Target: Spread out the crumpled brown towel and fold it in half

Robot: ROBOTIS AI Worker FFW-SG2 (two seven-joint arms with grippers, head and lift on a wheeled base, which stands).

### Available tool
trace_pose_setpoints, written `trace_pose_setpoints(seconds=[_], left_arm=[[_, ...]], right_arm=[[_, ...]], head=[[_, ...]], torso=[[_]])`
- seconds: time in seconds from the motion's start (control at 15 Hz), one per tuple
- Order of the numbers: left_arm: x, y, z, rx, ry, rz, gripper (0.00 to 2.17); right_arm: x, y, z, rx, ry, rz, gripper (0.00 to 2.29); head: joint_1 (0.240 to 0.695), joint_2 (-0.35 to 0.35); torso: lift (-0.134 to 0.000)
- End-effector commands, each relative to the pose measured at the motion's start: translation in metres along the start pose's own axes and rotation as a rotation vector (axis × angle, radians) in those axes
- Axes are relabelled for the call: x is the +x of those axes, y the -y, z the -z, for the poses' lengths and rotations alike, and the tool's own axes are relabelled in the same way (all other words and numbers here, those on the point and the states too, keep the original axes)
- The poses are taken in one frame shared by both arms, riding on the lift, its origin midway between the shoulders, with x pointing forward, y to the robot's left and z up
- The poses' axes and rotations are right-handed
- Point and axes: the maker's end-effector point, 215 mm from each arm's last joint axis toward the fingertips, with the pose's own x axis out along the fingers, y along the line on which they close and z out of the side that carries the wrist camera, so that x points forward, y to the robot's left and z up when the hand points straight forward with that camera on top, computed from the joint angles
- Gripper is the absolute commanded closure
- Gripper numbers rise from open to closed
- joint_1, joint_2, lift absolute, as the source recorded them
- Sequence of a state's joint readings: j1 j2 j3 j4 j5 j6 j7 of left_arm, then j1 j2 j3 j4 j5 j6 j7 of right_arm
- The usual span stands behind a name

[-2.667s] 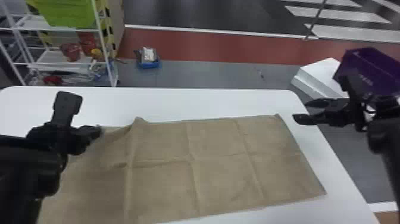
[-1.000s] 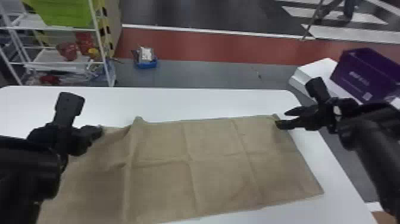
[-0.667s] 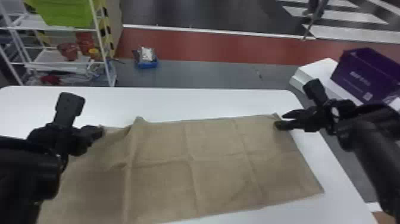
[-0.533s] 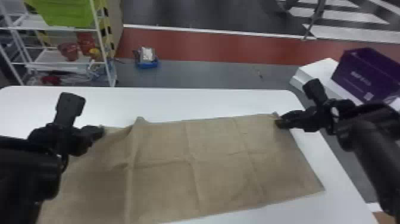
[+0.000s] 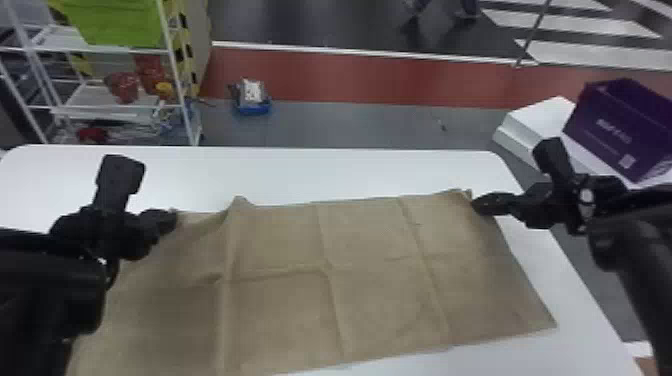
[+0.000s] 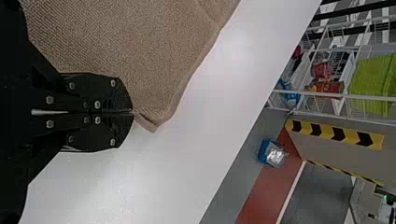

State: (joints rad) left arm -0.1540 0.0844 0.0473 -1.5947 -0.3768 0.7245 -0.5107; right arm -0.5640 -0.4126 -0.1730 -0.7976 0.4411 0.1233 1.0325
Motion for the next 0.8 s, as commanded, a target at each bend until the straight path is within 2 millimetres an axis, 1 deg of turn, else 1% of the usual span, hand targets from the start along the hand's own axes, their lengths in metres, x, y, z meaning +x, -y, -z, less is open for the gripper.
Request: trace_pose_setpoints(seconds=[0.0, 0.07, 0.13, 0.27, 0.33, 0.47, 0.73], left_arm=[[-0.005, 0.0, -0.008, 0.005, 0.022, -0.008, 1.19], [-0.008, -0.002, -0.011, 0.003, 0.032, -0.016, 1.19], [-0.011, -0.005, -0.015, 0.003, 0.043, -0.028, 1.19], [-0.02, -0.015, -0.021, 0.005, 0.071, -0.065, 1.19], [-0.025, -0.02, -0.027, 0.012, 0.101, -0.086, 1.19], [-0.032, -0.021, -0.031, 0.018, 0.127, -0.096, 1.19], [-0.056, -0.033, -0.025, -0.014, 0.158, -0.114, 1.19]], right_arm=[[-0.015, 0.001, -0.003, -0.042, 0.049, 0.025, 1.42], [-0.024, 0.004, -0.003, -0.059, 0.075, 0.039, 1.42], [-0.031, 0.006, -0.007, -0.076, 0.095, 0.048, 1.42], [-0.04, 0.003, -0.01, -0.126, 0.136, 0.05, 1.42], [-0.051, 0.004, -0.013, -0.161, 0.171, 0.064, 1.42], [-0.068, 0.003, -0.018, -0.219, 0.223, 0.074, 1.42], [-0.092, -0.009, -0.018, -0.247, 0.279, 0.07, 1.42]], head=[[0.695, -0.133], [0.695, -0.135], [0.695, -0.136], [0.695, -0.143], [0.695, -0.143], [0.695, -0.138], [0.695, -0.139]], torso=[[-0.124], [-0.124], [-0.124], [-0.124], [-0.124], [-0.124], [-0.124]])
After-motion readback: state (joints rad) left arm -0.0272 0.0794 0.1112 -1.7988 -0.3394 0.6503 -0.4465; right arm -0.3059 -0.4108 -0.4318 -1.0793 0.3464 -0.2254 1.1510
